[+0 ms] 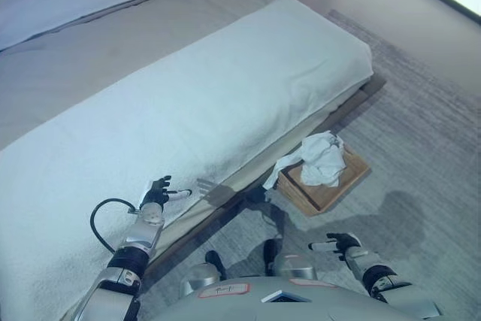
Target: Put the clothes on the bed into the basket.
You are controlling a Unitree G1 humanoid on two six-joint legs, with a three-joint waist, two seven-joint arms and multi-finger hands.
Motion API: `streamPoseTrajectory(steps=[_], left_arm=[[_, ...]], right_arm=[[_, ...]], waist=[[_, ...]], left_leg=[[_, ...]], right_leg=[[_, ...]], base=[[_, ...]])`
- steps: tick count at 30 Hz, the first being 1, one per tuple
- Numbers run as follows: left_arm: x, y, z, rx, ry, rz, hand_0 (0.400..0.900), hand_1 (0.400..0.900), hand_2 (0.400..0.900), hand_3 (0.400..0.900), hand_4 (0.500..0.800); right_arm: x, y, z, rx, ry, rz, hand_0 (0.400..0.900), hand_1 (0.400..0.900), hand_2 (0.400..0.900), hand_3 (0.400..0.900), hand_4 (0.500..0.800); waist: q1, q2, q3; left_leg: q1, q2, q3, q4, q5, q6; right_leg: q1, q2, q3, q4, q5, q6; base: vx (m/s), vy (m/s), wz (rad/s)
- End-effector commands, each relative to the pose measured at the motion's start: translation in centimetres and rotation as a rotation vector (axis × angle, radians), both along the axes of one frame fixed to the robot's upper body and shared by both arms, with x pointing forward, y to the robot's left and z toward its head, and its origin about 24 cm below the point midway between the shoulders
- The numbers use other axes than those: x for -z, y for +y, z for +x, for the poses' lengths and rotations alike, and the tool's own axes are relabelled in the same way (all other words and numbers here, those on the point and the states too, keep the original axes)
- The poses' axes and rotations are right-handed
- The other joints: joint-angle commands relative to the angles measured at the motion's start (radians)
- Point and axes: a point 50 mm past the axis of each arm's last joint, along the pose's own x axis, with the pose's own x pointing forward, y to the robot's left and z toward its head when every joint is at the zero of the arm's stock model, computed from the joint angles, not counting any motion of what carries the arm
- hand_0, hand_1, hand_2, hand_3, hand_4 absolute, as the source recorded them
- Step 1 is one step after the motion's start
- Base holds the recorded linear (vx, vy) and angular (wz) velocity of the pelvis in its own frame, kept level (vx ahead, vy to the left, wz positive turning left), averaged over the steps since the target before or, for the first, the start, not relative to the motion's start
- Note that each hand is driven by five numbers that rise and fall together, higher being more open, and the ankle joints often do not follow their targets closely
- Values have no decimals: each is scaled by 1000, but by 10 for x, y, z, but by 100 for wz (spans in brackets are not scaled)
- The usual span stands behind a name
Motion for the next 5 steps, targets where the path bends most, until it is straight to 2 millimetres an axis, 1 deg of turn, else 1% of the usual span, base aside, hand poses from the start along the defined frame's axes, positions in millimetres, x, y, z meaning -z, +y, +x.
streamPoseTrajectory(steps=[1, 5], left_arm=[[-17, 6, 22, 55, -87, 74, 900, 900, 900, 900, 800], [-13, 3, 21, 64, -70, 71, 900, 900, 900, 900, 800]], right_arm=[[-6, -23, -4, -31, 51, -80, 900, 900, 900, 900, 800], [-7, -21, 3, -57, 30, -79, 900, 900, 900, 900, 800]], waist=[[4, 5, -30], [4, 8, -32]], left_leg=[[-54, -27, -22, 21, -49, 16], [-44, -19, -27, 18, -44, 8]], right_leg=[[4, -17, -14, 43, -62, 62], [14, -9, -16, 38, -66, 54]], base=[[14, -74, 6], [7, -55, 3]])
